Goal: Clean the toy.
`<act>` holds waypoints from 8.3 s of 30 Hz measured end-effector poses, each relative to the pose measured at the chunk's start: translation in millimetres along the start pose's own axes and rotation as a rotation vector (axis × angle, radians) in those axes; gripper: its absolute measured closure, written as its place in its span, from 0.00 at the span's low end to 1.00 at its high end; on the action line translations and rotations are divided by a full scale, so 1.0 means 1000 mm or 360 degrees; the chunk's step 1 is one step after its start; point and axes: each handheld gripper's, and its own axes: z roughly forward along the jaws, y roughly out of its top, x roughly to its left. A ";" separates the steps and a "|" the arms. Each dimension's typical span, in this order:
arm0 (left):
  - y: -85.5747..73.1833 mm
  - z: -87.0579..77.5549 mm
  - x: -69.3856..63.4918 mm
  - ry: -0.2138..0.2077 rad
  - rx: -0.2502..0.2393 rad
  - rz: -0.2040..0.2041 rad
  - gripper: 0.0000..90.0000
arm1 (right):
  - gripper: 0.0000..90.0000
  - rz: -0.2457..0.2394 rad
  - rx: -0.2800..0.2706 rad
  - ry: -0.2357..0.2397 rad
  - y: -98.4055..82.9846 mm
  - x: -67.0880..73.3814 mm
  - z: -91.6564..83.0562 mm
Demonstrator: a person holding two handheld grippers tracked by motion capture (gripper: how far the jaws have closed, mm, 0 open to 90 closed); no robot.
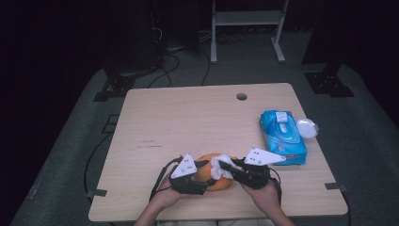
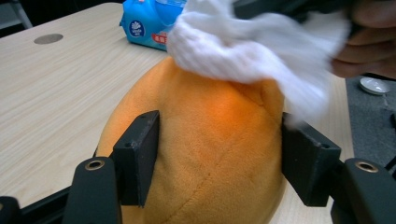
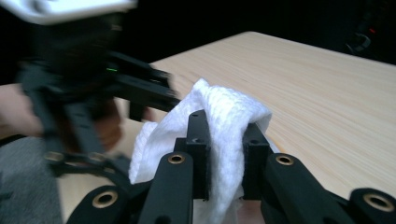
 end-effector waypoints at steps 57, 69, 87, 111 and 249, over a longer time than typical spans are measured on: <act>-0.016 -0.021 0.031 -0.0143 -0.0048 -0.0134 0.32 | 0.86 0.0187 -0.0037 -0.0009 -0.008 -0.020 -0.001; -0.016 -0.013 0.029 -0.0031 0.0045 -0.0097 0.26 | 0.85 0.0241 -0.0023 0.0013 -0.012 -0.023 0.003; 0.009 -0.021 0.014 -0.0015 0.0046 -0.0077 0.51 | 0.85 0.0187 -0.0166 0.0108 0.003 -0.007 -0.006; 0.009 -0.005 0.006 -0.0044 -0.0040 -0.0124 0.29 | 0.86 0.0050 -0.0042 -0.0025 -0.004 -0.007 -0.002; 0.011 -0.014 0.011 -0.0036 -0.0072 -0.0234 0.22 | 0.85 0.0094 -0.0072 0.0102 0.000 0.000 0.005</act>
